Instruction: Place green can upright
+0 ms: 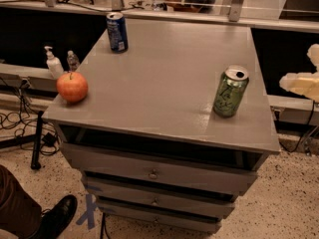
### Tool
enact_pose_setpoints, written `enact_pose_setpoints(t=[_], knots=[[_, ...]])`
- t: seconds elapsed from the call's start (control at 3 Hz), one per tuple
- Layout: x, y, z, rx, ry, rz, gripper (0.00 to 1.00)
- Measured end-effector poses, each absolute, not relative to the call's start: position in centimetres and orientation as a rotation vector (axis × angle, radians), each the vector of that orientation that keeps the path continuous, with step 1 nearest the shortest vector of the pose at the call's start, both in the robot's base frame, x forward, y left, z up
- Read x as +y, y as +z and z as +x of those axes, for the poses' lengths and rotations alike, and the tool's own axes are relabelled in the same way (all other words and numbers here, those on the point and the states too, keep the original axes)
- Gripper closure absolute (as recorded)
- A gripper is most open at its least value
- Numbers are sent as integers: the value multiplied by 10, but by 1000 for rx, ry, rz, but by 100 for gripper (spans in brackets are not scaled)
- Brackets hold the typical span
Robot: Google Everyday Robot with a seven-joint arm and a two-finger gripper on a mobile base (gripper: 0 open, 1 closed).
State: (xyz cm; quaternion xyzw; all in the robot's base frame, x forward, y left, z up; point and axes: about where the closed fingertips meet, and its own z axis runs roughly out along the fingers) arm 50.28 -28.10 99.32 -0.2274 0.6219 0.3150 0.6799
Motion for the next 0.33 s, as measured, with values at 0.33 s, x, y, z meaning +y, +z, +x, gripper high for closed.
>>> enact_pose_setpoints(t=[0.33], knots=[[-281,993,503,1396,707,-511,0]])
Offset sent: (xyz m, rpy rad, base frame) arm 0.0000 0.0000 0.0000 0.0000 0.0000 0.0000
